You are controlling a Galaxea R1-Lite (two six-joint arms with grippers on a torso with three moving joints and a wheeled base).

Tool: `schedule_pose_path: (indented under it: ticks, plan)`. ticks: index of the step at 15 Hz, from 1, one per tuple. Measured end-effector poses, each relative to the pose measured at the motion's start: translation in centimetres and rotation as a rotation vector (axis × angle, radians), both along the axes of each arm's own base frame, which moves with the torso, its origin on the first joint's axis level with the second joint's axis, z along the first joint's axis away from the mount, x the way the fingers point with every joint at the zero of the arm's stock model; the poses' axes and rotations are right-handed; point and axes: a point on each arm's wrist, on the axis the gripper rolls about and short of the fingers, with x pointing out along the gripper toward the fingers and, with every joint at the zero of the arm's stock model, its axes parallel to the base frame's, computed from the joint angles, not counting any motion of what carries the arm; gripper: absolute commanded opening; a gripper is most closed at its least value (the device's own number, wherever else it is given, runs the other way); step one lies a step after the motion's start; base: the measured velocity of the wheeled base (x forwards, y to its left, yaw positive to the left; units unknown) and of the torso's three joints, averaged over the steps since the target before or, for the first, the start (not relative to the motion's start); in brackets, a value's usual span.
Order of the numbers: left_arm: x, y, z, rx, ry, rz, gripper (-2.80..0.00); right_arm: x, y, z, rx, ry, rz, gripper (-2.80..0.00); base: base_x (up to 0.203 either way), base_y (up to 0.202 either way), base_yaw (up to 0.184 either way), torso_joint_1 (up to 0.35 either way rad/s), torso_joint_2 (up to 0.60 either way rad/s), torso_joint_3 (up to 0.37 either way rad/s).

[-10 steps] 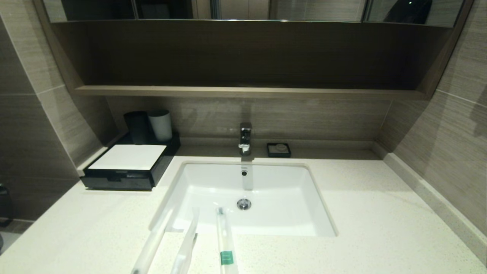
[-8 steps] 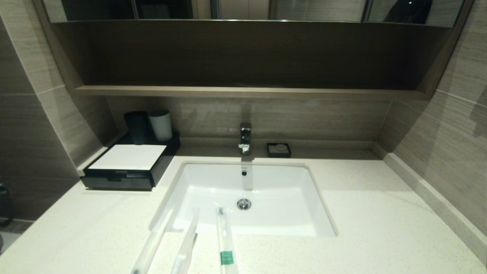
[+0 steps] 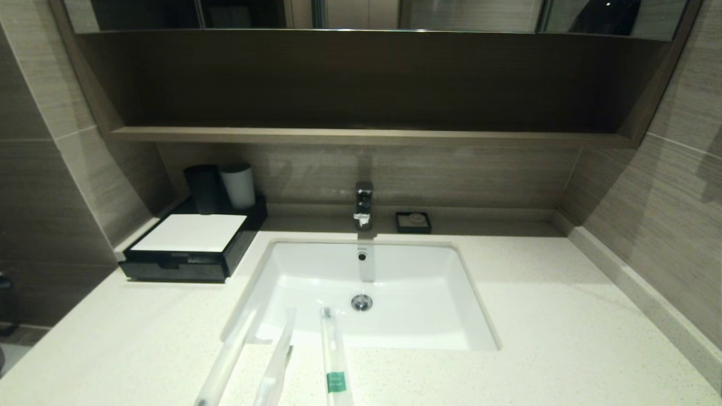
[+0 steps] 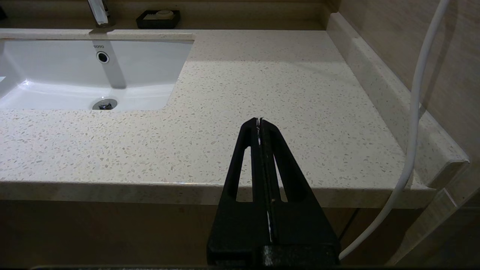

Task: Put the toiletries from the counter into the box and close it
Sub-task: Open the drawer

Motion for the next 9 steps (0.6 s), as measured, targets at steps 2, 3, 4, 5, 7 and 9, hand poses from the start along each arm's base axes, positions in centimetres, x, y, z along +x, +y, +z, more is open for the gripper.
schedule_pose_path:
  ticks: [2, 3, 4, 5, 7, 9]
  plan:
    - [0.0, 0.0, 0.0, 0.001, 0.0, 0.0, -2.8, 0.0, 0.0, 0.0, -0.001, 0.0, 0.0, -2.8, 0.0, 0.0, 0.0, 0.0, 0.0, 0.0]
    - [0.0, 0.0, 0.02, 0.0, -0.002, 0.0, -2.8, 0.0, 0.0, 0.0, -0.001, 0.0, 0.0, -2.8, 0.0, 0.0, 0.0, 0.0, 0.0, 0.0]
    - [0.0, 0.0, 0.02, 0.0, -0.002, 0.0, -2.8, 0.0, 0.0, 0.0, -0.001, 0.0, 0.0, -2.8, 0.0, 0.0, 0.0, 0.0, 0.0, 0.0]
    - [0.0, 0.0, 0.01, 0.002, -0.001, 0.0, -2.8, 0.0, 0.0, 0.0, 0.0, 0.0, 0.0, -2.8, 0.0, 0.0, 0.0, 0.0, 0.0, 0.0]
    - [0.0, 0.0, -0.01, 0.003, 0.001, 0.001, -2.8, 0.0, 0.0, 0.0, 0.0, 0.0, 0.0, -2.8, 0.0, 0.0, 0.0, 0.0, 0.0, 0.0]
    - [0.0, 0.0, -0.08, 0.002, 0.008, 0.002, -2.8, 0.0, 0.0, 0.0, 0.0, 0.0, 0.0, -2.8, 0.0, 0.0, 0.0, 0.0, 0.0, 0.0]
